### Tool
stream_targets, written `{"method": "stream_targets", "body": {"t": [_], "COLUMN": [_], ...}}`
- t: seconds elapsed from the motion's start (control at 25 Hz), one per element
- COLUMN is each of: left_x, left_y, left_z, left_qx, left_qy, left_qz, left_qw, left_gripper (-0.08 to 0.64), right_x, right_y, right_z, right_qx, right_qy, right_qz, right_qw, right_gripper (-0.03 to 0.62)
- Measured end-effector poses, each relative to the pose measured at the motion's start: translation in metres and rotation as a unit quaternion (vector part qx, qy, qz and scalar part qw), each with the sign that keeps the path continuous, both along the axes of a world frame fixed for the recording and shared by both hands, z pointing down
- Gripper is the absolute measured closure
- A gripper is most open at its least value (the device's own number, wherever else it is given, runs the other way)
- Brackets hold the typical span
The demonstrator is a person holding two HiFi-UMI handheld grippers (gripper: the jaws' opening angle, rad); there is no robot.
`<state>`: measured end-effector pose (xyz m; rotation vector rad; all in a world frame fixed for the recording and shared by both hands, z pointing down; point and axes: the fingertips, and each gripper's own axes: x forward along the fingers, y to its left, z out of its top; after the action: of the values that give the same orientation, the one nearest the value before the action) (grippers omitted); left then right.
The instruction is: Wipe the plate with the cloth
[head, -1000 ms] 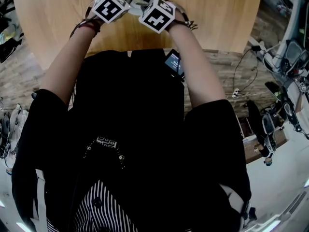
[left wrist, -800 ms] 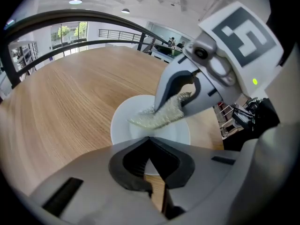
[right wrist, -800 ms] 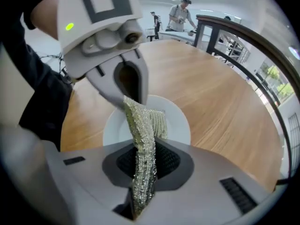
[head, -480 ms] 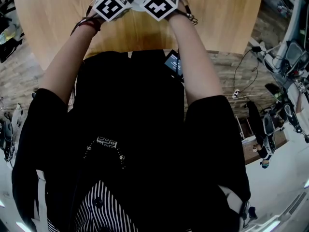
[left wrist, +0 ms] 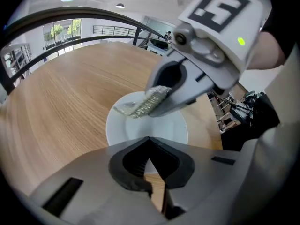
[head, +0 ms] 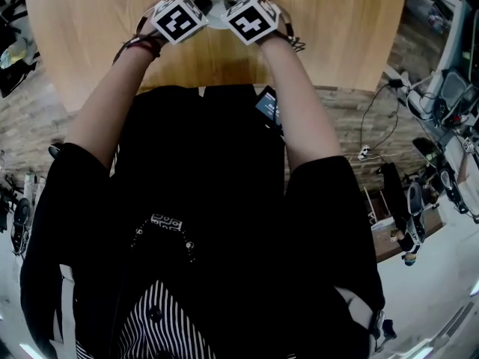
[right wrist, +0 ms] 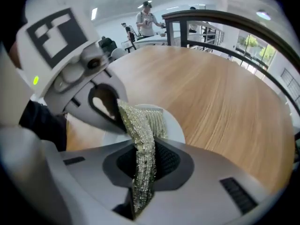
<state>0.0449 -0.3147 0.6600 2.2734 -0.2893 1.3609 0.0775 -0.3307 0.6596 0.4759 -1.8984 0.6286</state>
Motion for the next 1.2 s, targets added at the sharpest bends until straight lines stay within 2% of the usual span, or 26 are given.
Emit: {"method": "stream_targets", "body": {"t": [0.08,0.2,0.36,0.6,0.72,0.88,1.0,1.08,1.2], "left_x": [0.007,0.006,0.002,0.002,0.001,0.001,-0.005,-0.007,-0.007], "left_y": [-0.004,-0.004,-0.005,-0.002,-0.001,-0.002,0.004,0.001,0.0], "left_z": [-0.001,0.001,0.002,0.001,0.0,-0.001,0.0,-0.001,-0.003], "left_qx": [0.006,0.0,-0.003,-0.002,0.007,0.018,0.031,0.04,0.042], "left_qy": [-0.007,-0.015,-0.008,-0.01,-0.015,-0.031,-0.045,-0.056,-0.058], "left_qz": [0.006,-0.001,-0.018,-0.01,-0.013,-0.008,0.017,0.029,0.013], "left_qw": [0.9999,0.9999,0.9998,0.9999,0.9998,0.9993,0.9984,0.9972,0.9973], "left_gripper": [0.565,0.565,0.565,0.565,0.565,0.565,0.565,0.565,0.565], "right_x": [0.009,0.005,0.0,-0.009,-0.012,-0.012,-0.004,0.004,0.004], "right_y": [-0.023,-0.024,0.004,0.052,0.054,0.056,0.038,0.012,0.005], "right_z": [0.001,0.0,0.0,0.0,-0.002,-0.003,-0.002,-0.003,-0.006], "right_qx": [-0.01,-0.07,-0.104,-0.137,-0.14,-0.144,-0.094,-0.066,-0.073], "right_qy": [-0.012,-0.066,-0.087,-0.113,-0.123,-0.126,-0.09,-0.088,-0.102], "right_qz": [0.036,0.082,0.093,0.119,0.125,0.109,0.082,0.108,0.12], "right_qw": [0.999,0.992,0.986,0.977,0.974,0.975,0.988,0.988,0.985], "right_gripper": [0.549,0.549,0.549,0.549,0.549,0.549,0.549,0.549,0.549]}}
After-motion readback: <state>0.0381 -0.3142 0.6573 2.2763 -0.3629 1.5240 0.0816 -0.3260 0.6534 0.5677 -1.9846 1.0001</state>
